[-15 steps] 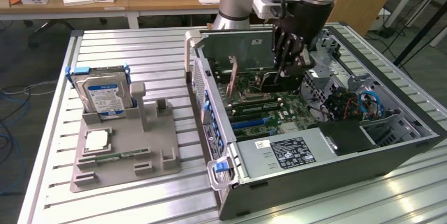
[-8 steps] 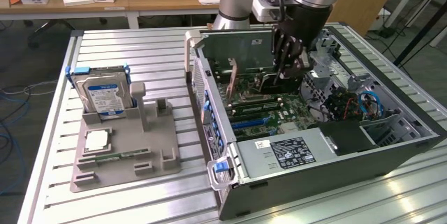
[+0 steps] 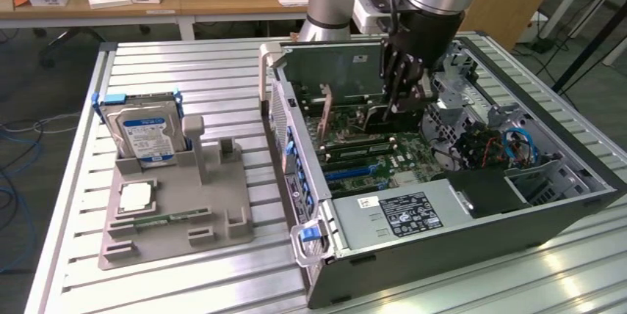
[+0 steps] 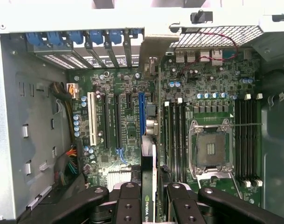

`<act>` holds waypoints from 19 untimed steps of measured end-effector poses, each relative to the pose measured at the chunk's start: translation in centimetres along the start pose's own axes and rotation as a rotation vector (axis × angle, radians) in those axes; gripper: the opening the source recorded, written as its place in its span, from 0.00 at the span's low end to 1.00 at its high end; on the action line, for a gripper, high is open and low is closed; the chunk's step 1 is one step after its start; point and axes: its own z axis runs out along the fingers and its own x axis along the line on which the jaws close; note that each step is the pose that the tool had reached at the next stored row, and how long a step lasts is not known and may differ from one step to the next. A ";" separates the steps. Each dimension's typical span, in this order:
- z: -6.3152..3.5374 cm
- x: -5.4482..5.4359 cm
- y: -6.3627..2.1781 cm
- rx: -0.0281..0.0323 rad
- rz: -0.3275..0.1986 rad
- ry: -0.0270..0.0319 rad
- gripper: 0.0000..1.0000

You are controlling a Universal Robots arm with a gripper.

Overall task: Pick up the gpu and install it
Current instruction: 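Insert the gpu into the slot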

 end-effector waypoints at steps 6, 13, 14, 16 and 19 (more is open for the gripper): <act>0.03 0.0 0.00 0.0001 0.000 -0.0003 0.26; 0.03 0.0 0.00 0.0001 0.000 -0.0003 0.26; 0.03 0.0 0.00 0.0001 0.000 -0.0002 0.26; 0.04 0.0 0.00 0.0001 0.000 -0.0002 0.26; 0.29 0.0 0.00 0.0001 0.000 -0.0004 0.26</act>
